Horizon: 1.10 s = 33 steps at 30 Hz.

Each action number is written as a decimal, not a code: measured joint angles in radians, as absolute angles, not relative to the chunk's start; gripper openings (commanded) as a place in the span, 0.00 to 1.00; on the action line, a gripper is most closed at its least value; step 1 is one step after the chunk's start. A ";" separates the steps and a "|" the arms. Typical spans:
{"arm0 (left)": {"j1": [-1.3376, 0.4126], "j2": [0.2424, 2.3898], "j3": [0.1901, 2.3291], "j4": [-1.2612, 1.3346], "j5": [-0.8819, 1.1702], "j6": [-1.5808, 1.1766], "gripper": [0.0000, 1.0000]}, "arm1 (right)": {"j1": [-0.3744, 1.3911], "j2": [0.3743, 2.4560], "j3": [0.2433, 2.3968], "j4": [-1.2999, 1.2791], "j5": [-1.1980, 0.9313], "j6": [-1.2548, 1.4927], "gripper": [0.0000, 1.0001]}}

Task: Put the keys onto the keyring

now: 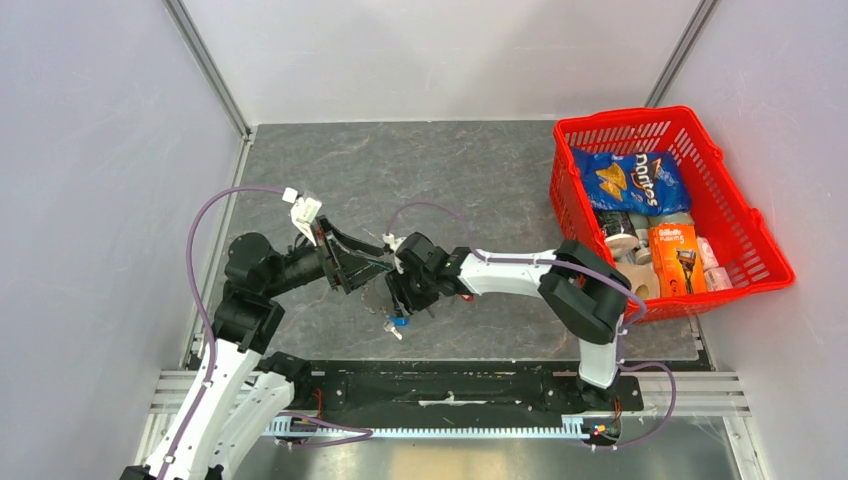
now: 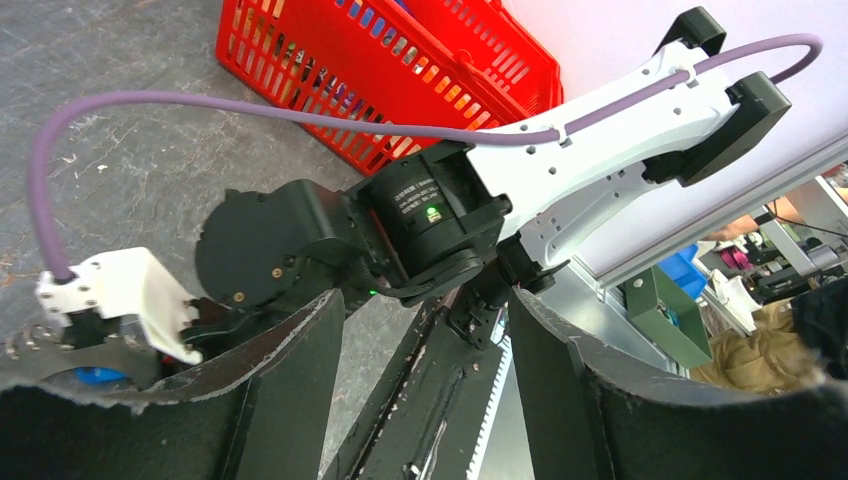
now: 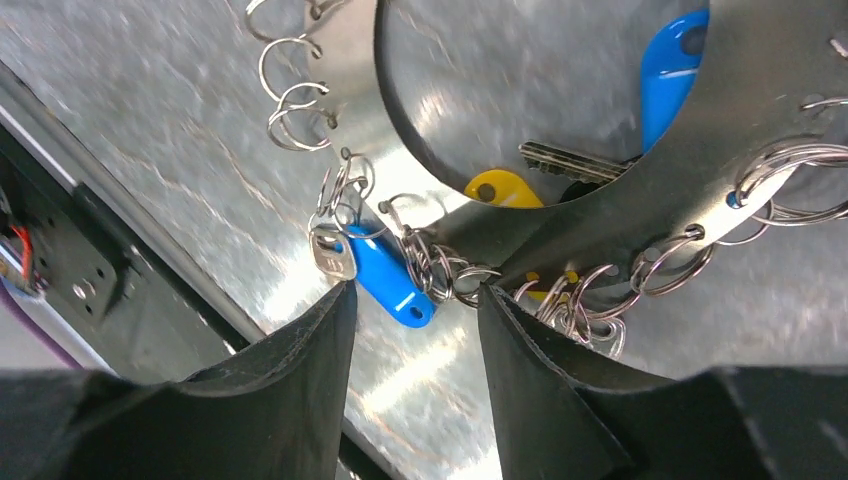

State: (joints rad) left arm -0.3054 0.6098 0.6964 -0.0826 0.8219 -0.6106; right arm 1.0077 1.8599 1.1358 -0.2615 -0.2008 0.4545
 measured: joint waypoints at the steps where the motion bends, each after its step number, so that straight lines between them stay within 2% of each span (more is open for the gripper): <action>1: -0.305 0.610 0.696 -0.084 0.822 -0.608 0.68 | 1.008 1.880 1.159 -0.249 -0.200 0.455 0.56; 7: -0.305 0.616 0.696 -0.109 0.821 -0.600 0.68 | 1.004 1.905 1.200 -0.187 -0.201 0.455 0.56; 13: -0.305 0.615 0.696 -0.121 0.821 -0.597 0.68 | 0.994 1.839 1.178 -0.191 -0.160 0.444 0.56; 23: -0.305 0.615 0.696 -0.126 0.821 -0.596 0.68 | 0.891 1.800 1.168 -0.188 -0.088 0.440 0.56; 33: -0.305 0.616 0.696 -0.126 0.821 -0.596 0.68 | 0.878 1.870 1.140 -0.138 -0.163 0.480 0.56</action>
